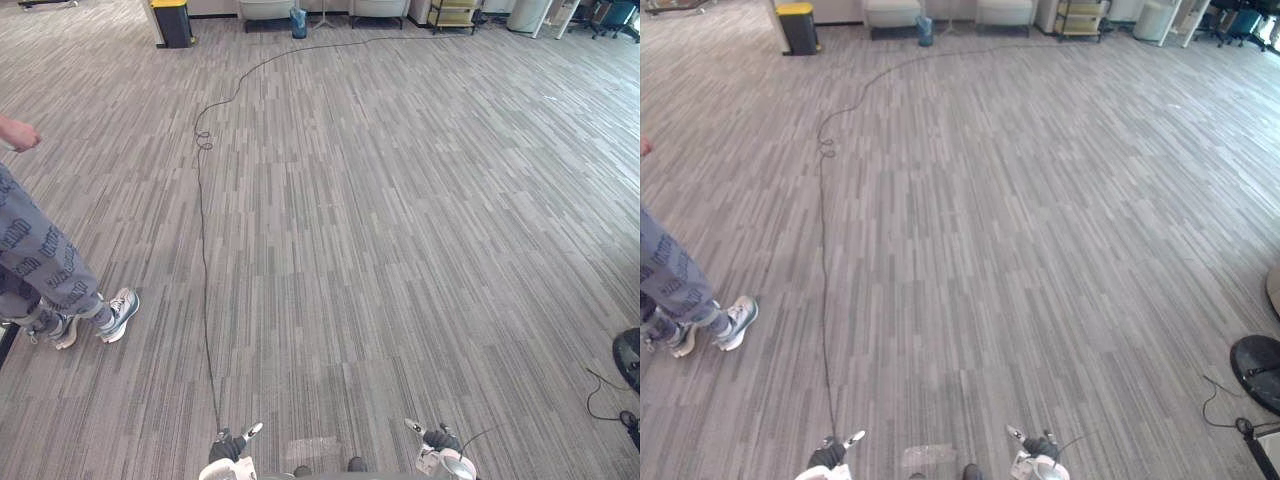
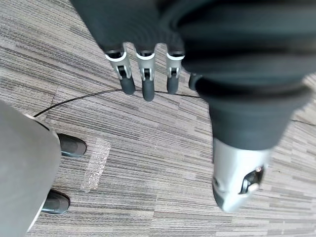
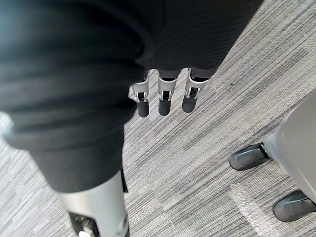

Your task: Pick up cushions and gather them together orderly.

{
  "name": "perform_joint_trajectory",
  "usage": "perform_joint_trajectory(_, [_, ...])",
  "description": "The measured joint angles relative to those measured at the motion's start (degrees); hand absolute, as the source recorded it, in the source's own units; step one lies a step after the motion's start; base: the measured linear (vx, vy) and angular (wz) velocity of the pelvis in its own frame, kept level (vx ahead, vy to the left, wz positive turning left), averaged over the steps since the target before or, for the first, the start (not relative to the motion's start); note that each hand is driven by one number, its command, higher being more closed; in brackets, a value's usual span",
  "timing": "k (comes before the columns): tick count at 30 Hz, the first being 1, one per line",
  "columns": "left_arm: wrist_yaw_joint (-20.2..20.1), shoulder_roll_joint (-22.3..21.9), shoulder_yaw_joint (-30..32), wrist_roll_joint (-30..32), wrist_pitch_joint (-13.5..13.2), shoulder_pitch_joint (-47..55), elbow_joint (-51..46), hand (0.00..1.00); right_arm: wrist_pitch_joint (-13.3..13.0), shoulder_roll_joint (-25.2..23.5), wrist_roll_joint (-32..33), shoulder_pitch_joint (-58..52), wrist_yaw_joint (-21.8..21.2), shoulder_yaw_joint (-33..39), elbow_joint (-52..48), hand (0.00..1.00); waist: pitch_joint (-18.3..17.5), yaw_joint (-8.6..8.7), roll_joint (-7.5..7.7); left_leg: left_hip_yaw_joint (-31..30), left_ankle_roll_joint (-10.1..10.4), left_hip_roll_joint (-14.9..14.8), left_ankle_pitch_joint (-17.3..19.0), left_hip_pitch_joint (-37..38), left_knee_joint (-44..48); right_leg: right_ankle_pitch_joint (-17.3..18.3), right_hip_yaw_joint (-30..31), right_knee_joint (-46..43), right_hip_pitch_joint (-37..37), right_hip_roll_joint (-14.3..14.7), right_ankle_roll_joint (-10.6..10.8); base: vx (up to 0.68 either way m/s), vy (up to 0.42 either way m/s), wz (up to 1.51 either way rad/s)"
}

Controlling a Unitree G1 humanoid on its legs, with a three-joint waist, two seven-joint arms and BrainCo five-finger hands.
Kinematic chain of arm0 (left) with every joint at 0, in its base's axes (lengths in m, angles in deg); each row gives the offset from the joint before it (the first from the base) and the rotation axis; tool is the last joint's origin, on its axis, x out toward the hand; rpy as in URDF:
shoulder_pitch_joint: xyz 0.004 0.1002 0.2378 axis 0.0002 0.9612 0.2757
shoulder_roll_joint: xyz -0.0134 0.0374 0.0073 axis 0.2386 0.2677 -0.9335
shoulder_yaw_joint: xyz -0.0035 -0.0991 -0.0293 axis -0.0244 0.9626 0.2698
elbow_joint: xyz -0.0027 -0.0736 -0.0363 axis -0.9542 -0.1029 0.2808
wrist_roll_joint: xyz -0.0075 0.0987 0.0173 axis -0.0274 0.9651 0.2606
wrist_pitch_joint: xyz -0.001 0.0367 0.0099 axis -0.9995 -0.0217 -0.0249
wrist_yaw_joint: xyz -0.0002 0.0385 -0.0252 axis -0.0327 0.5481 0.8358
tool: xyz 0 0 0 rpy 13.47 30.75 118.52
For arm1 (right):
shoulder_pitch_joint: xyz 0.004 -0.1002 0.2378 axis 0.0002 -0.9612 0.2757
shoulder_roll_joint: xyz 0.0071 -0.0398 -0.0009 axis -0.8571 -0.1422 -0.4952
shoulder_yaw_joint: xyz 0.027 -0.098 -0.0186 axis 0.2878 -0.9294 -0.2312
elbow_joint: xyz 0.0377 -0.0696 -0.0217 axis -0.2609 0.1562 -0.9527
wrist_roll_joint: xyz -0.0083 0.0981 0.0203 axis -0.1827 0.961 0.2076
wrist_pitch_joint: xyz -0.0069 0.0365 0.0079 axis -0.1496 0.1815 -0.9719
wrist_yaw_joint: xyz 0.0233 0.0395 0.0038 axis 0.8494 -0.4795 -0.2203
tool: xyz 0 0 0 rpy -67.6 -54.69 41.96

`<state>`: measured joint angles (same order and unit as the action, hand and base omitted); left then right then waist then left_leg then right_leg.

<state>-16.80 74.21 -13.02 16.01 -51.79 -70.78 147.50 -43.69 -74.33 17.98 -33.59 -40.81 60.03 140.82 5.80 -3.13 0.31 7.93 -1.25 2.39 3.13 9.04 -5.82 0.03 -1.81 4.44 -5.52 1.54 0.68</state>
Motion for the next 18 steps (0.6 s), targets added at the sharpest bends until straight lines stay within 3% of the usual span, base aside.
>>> perform_joint_trajectory(8, [0.18,0.46,-1.33,0.4,0.18,-0.2,-0.04,0.0,0.01,0.02,0.01,0.02,0.01,-0.01,0.0,0.0,-0.04,-0.01,0.22,-0.66,-0.02,0.0,-0.01,-1.05,0.02,0.34,-0.7,0.02,0.95,0.0,-0.12,-0.01,-0.016,0.04])
perform_joint_trajectory(11, [0.24,0.57,-1.06,0.84,0.38,-0.3,-0.24,0.0,0.0,-0.07,0.01,0.24,0.03,-0.07,-0.08,0.0,0.05,-0.05,0.5,-1.01,0.41,-0.2,1.14,-2.62,1.65,3.13,-1.31,-4.35,3.17,-0.06,-0.86,0.01,-0.022,0.1])
perform_joint_trajectory(15, [0.29,0.59,0.06,0.97,0.45,-0.48,-1.9,0.0,-0.35,-0.41,0.08,0.36,0.17,-0.22,-0.34,0.0,0.38,-0.09,0.77,-2.07,0.67,-1.17,9.29,-9.69,17.08,8.44,-2.89,-12.34,6.36,-0.57,-1.59,0.05,-0.036,0.22])
perform_joint_trajectory(16, [0.27,0.13,1.34,0.88,0.48,-0.7,-2.31,0.0,-0.67,-0.16,0.21,0.36,0.25,-0.45,-0.42,0.0,0.8,-0.09,0.44,-0.99,1.12,-2.41,12.36,-12.4,25.04,10.51,-3.83,-14.32,6.46,-0.25,-1.97,0.04,-0.036,0.48])
perform_joint_trajectory(17, [0.25,0.2,2.93,0.35,0.52,-1.59,-2.6,0.0,-0.71,-0.05,0.89,0.73,0.32,-1.29,-0.42,0.0,2.22,-0.09,0.76,1.05,1.09,-4.0,13.32,-17.19,37.64,12.98,-4.59,-16.15,5.84,-0.25,-2.89,0.04,-0.038,0.45])
perform_joint_trajectory(18, [0.27,0.08,3.44,-0.12,0.53,-1.75,-2.99,0.0,-0.72,0.01,1.05,0.72,0.36,-1.69,-0.42,0.0,2.45,-0.11,0.85,1.21,1.09,-4.63,13.01,-19.37,42.42,13.43,-4.76,-16.38,5.47,-0.19,-3.11,0.08,-0.008,0.36])
